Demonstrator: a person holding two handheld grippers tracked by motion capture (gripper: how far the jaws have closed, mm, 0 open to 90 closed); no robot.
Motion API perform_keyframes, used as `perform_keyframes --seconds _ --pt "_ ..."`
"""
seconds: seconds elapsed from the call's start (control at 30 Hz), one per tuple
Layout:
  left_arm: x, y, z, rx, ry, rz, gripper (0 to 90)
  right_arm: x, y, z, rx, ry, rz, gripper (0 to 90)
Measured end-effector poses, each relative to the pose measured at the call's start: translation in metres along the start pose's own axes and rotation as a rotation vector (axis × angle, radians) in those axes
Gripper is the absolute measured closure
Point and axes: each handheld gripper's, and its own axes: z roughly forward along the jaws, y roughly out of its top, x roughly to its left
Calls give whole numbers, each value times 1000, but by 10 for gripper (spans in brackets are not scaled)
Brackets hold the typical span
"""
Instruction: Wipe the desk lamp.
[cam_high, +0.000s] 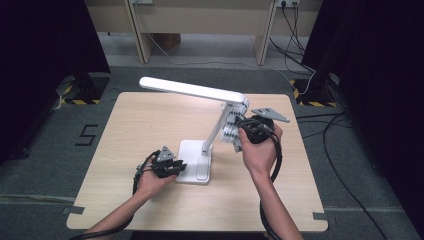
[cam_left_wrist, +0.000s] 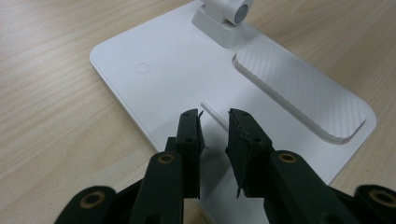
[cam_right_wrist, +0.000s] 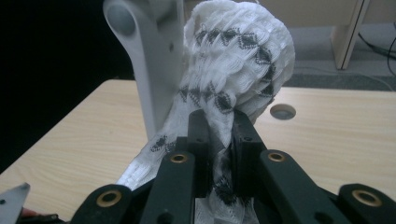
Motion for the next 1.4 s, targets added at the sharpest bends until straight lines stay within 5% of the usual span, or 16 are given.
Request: perform_keyframes --seconds 0.37,0.6,0.83,1.07,1.4 --pt "0 0 0 -5 1 3 734 10 13 -19 -58 -4 -47 814" --pt "0 0 0 -2 -1 9 738 8 15 -21 -93 26 -33 814" --pt "-1 -1 1 -8 1 10 747 14 12 -14 -66 23 -175 811" --pt "-1 -1 1 -10 0 10 748 23 12 -14 -53 -34 -308 811" --pt "-1 -1 1 -13 -1 15 757 28 0 -4 -7 -40 -361 810"
